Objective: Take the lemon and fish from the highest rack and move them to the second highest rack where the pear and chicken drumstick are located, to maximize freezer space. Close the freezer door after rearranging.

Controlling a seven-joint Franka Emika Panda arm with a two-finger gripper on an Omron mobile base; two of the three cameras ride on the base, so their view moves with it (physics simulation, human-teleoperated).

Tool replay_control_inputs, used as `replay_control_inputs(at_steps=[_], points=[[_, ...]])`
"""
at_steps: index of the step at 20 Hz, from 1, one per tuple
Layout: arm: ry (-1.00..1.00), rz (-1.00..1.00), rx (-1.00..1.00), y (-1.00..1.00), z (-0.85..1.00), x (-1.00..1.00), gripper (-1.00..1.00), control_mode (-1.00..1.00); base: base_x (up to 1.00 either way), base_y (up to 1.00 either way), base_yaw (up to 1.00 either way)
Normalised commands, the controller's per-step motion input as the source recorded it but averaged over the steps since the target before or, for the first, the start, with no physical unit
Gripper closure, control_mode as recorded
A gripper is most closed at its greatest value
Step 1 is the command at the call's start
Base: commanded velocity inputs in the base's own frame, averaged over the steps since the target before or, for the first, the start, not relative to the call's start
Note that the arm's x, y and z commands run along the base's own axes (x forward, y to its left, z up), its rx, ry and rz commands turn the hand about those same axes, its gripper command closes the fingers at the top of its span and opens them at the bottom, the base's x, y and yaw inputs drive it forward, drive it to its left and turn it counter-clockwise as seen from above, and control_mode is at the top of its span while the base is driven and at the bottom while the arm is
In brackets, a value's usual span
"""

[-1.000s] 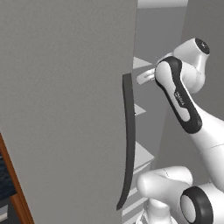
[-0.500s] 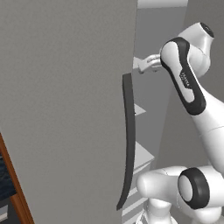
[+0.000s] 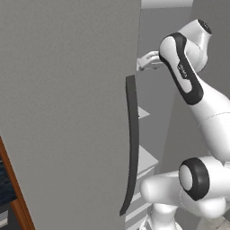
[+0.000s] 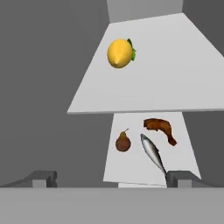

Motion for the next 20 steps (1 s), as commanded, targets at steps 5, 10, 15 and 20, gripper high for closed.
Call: replay_control_inputs(at_steps=[5,10,15,20], points=[[0.00,0.00,0.04,0.00,0.00,0.42,-1.00,-1.00,0.00,0.00,0.00],[0.00,0.00,0.01,0.07,0.07,0.32,-1.00,-1.00,0.00,0.00,0.00],[0.00,0.00,0.00,0.21,0.16,0.24,-1.00,-1.00,0.00,0.00,0.00],[0.00,0.00,0.00,0.21,0.04,0.29,-1.00,-1.00,0.00,0.00,0.00]])
